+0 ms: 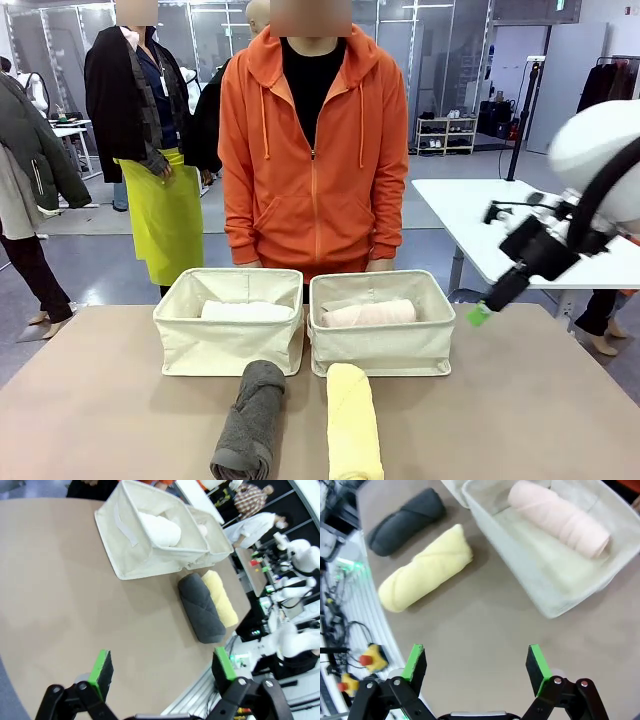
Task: Divide the towels into two baskets.
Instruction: Pick up one hotel-folded towel from the bottom of the table and place it in the Fabric basket indicated by the person.
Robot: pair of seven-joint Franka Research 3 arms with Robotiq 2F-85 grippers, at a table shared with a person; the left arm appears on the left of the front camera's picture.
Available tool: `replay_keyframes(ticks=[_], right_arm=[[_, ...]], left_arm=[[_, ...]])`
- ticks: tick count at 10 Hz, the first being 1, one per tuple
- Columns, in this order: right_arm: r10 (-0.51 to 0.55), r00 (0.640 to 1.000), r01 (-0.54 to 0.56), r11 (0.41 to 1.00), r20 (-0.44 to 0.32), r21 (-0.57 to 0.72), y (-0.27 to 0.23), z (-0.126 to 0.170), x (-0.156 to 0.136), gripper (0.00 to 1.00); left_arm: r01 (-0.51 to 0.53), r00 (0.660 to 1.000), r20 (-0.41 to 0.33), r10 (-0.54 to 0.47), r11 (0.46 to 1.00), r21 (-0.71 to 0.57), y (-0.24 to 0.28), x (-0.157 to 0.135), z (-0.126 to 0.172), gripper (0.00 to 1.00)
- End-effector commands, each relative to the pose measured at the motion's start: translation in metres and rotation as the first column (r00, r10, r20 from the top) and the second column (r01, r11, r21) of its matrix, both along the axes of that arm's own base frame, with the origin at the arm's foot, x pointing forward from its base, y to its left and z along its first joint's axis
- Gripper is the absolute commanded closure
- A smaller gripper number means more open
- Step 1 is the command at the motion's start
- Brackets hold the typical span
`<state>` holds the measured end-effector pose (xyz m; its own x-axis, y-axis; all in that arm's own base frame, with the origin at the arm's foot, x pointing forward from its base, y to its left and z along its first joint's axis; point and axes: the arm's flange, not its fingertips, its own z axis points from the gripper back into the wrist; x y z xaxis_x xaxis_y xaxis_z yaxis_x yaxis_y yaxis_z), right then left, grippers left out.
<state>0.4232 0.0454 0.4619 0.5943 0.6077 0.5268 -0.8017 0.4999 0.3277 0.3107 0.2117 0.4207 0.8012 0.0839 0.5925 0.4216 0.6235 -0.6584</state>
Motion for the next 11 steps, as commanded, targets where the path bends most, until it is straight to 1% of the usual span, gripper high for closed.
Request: replay_keyframes(ticks=[1, 2, 3, 5, 7, 8, 9, 10, 11], right_arm=[[-0.024, 0.994, 0.038, 0.99, -0.103, 0.139, -0.052, -0.005, -0.02, 0.0], [-0.04, 0.988, 0.069, 0.979, -0.147, 0.192, -0.081, -0.012, -0.029, 0.0], [-0.067, 0.98, 0.109, 0.97, -0.189, 0.22, -0.108, -0.02, -0.039, 0.0], [-0.137, 0.963, 0.205, 0.933, -0.233, 0.297, -0.155, -0.033, -0.06, 0.0], [-0.225, 0.944, 0.307, 0.869, -0.242, 0.389, -0.196, -0.053, -0.094, 0.0], [-0.264, 0.926, 0.359, 0.837, -0.27, 0.413, -0.211, -0.067, -0.115, 0.0], [-0.273, 0.924, 0.369, 0.822, -0.268, 0.434, -0.218, -0.077, -0.126, 0.0], [-0.298, 0.919, 0.387, 0.811, -0.259, 0.44, -0.221, -0.084, -0.131, 0.0], [-0.334, 0.909, 0.413, 0.809, -0.251, 0.418, -0.224, -0.089, -0.129, 0.0]], left_arm=[[0.001, 1.0, -0.011, -0.001, 1.0, 0.002, 0.001, -0.004, 0.001, 0.0], [0.001, 1.0, -0.011, -0.001, 1.0, 0.002, 0.001, -0.004, 0.001, 0.0], [0.001, 1.0, -0.011, -0.001, 1.0, 0.002, 0.001, -0.004, 0.001, 0.0], [0.001, 1.0, -0.011, -0.001, 1.0, 0.002, 0.001, -0.004, 0.001, 0.0], [0.001, 1.0, -0.011, -0.001, 1.0, 0.002, 0.001, -0.004, 0.001, 0.0], [0.001, 1.0, -0.011, -0.001, 1.0, 0.002, 0.001, -0.004, 0.001, 0.0], [0.001, 1.0, -0.011, -0.001, 1.0, 0.002, 0.001, -0.004, 0.001, 0.0], [0.001, 1.0, -0.011, -0.001, 1.0, 0.002, 0.001, -0.004, 0.001, 0.0], [0.001, 1.0, -0.011, -0.001, 1.0, 0.002, 0.001, -0.004, 0.001, 0.0]])
